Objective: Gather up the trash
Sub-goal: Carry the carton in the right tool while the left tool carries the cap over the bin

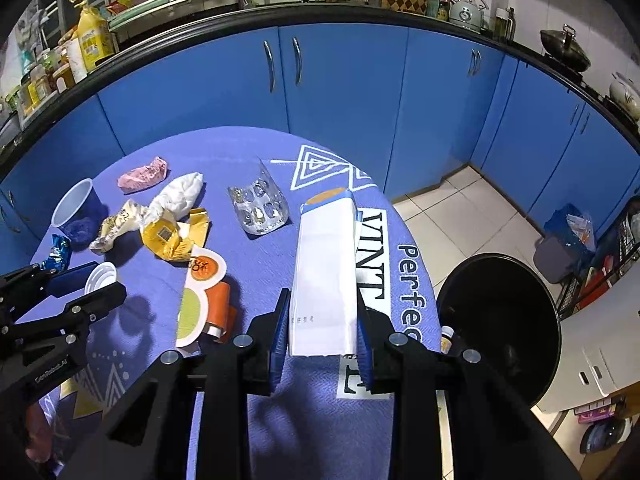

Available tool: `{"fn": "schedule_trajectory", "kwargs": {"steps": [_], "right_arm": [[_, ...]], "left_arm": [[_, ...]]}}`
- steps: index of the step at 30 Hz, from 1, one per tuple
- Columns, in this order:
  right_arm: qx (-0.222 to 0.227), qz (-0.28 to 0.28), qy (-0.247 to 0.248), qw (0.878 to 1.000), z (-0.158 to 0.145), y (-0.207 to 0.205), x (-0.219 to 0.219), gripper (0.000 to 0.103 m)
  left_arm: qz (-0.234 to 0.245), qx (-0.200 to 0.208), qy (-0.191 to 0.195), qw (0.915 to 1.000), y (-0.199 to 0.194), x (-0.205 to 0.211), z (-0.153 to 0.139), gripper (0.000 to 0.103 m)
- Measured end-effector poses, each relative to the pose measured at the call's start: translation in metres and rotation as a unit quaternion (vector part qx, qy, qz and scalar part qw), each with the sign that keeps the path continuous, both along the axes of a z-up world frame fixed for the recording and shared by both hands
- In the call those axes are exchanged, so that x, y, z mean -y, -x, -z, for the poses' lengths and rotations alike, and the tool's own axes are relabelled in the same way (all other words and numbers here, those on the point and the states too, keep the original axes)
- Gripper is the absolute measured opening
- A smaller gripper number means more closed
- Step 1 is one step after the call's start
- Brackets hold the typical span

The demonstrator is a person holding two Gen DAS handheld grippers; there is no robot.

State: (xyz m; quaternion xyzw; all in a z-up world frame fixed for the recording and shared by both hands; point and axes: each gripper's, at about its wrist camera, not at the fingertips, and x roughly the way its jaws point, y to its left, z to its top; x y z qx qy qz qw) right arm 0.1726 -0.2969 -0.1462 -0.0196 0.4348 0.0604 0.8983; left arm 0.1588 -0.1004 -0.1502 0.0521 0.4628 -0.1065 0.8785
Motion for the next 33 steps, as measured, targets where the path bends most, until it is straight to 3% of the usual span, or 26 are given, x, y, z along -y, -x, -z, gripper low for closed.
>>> {"fn": "schedule_trajectory", "kwargs": {"steps": [11,19,33], "right_arm": [[0.012,0.011,0.005,1.000,-0.012,0.012,0.023,0.028],[0.019,0.046,0.010,0.999,-0.019,0.019,0.062,0.028],[0.036,0.094,0.012,0.995,-0.031,0.017,0.126,0.028]], "left_arm": [[0.013,0.017,0.001,0.9998,-0.008,0.028,-0.022,0.041],[0.049,0.038,0.003,0.9981,-0.018,0.075,-0.042,0.041],[0.107,0.051,-0.009,0.9929,-0.027,0.150,-0.053,0.041]]}}
